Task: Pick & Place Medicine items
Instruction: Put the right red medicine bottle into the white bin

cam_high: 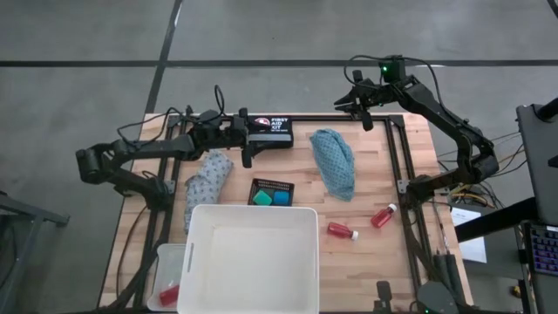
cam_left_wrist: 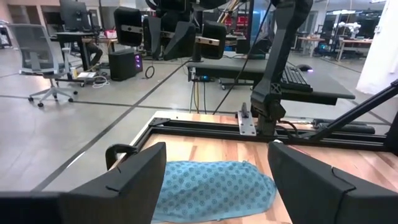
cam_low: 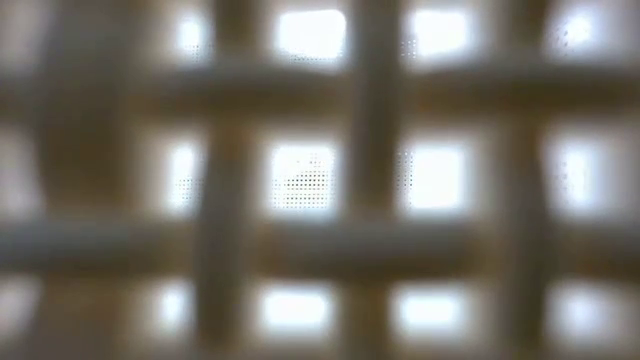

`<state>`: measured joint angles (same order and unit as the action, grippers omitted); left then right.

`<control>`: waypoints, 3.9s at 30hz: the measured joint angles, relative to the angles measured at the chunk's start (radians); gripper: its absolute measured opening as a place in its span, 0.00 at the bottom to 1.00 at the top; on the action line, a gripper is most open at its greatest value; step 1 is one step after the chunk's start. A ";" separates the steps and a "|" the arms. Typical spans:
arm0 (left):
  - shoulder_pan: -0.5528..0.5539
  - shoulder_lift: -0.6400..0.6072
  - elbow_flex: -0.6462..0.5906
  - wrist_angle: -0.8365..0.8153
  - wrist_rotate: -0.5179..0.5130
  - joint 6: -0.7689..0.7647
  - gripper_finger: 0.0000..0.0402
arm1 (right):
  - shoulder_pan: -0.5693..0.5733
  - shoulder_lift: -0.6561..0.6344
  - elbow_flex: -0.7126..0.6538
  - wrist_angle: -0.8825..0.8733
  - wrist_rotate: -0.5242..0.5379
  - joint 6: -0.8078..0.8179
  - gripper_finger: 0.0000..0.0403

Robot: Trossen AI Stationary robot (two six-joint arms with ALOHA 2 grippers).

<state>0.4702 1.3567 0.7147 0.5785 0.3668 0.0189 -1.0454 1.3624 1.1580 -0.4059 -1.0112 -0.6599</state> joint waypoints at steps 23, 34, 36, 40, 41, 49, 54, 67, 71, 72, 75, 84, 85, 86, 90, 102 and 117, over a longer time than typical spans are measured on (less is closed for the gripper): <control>0.000 0.000 -0.001 -0.089 0.000 0.002 0.71 | 0.039 -0.010 0.000 0.001 -0.018 0.279 0.17; 0.000 0.000 -0.001 -0.231 0.000 0.002 0.71 | 0.186 -0.253 0.000 -0.005 0.036 0.263 0.17; 0.000 0.000 -0.001 -0.278 0.000 0.002 0.71 | 0.228 -0.315 0.000 -0.025 0.092 0.256 0.17; 0.000 0.000 -0.001 -0.312 0.000 0.052 0.71 | 0.312 -0.429 0.000 -0.103 0.228 0.216 0.17; 0.000 0.000 -0.001 -0.309 0.000 0.067 0.71 | 0.331 -0.455 0.000 -0.132 0.264 0.221 0.17; 0.000 0.000 0.000 -0.278 0.000 0.083 0.71 | 0.419 -0.578 0.000 -0.456 0.450 0.340 0.17; 0.001 0.000 -0.001 -0.299 0.000 0.083 0.71 | 0.425 -0.580 0.000 -0.709 0.471 0.339 0.17; 0.001 0.000 -0.001 -0.329 0.000 0.086 0.71 | 0.426 -0.536 -0.004 -0.755 0.526 0.257 0.17; 0.001 0.000 -0.001 -0.345 0.000 0.085 0.71 | 0.426 -0.511 -0.005 -0.820 0.546 0.245 0.17; 0.001 0.000 -0.001 -0.348 0.000 0.082 0.71 | 0.426 -0.504 -0.005 -0.846 0.546 0.248 0.17; 0.001 0.000 -0.001 -0.348 0.000 0.082 0.71 | 0.429 -0.486 -0.006 -0.943 0.562 0.294 0.17; 0.001 0.000 -0.001 -0.348 0.000 0.081 0.71 | 0.531 -0.507 -0.023 -1.080 0.807 0.376 0.17; 0.001 0.000 -0.001 -0.348 0.000 0.081 0.71 | 0.547 -0.510 -0.023 -1.080 0.782 0.387 0.17; 0.000 0.000 -0.001 -0.348 0.000 0.081 0.71 | 0.563 -0.512 -0.025 -1.079 0.759 0.409 0.17; 0.000 0.000 -0.001 -0.348 0.000 0.081 0.71 | 0.634 -0.518 -0.053 -1.078 0.707 0.563 0.17; 0.000 0.000 -0.001 -0.349 0.000 0.079 0.71 | 0.887 -0.529 -0.254 -0.994 0.623 0.786 0.17; 0.000 0.000 -0.001 -0.355 0.000 0.079 0.71 | 0.976 -0.611 -0.407 -0.859 0.726 0.893 0.31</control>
<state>0.4706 1.3567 0.7139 0.2237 0.3664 0.0982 -0.0692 0.7517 0.7515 -1.2650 -0.2852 0.2329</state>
